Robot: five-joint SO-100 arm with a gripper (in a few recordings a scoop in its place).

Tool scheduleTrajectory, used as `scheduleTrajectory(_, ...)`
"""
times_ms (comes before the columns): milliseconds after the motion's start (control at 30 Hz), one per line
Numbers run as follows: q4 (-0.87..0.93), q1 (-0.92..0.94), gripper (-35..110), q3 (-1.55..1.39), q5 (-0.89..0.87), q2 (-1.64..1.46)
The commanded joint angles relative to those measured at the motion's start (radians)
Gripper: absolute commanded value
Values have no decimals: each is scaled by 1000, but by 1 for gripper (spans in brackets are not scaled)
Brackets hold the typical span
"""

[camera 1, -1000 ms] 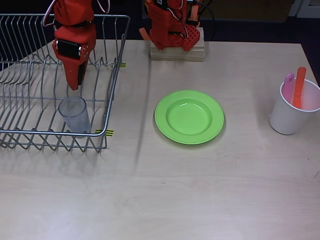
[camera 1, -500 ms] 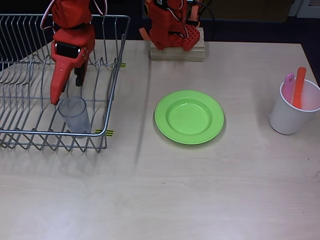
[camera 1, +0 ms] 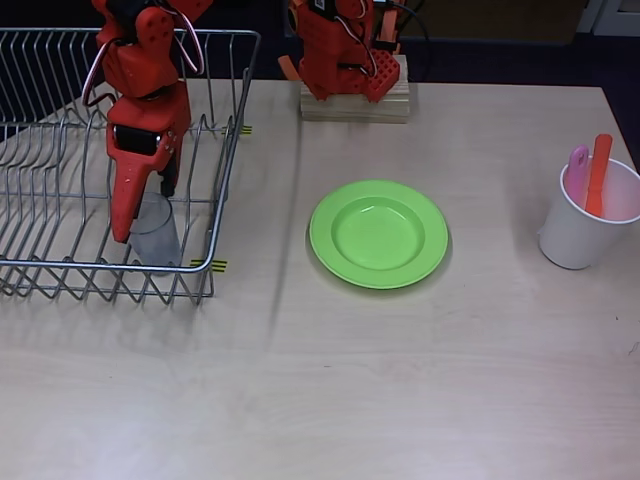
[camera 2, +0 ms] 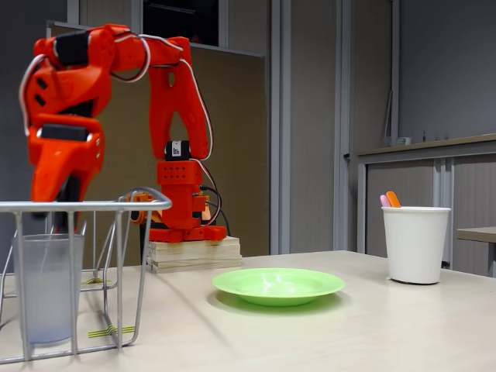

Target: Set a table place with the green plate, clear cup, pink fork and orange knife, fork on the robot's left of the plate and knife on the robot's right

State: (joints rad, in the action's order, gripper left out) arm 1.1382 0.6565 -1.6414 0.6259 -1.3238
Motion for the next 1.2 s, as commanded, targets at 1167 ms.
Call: scheduleTrajectory(1167, 241, -106, 25, 117, 64, -549)
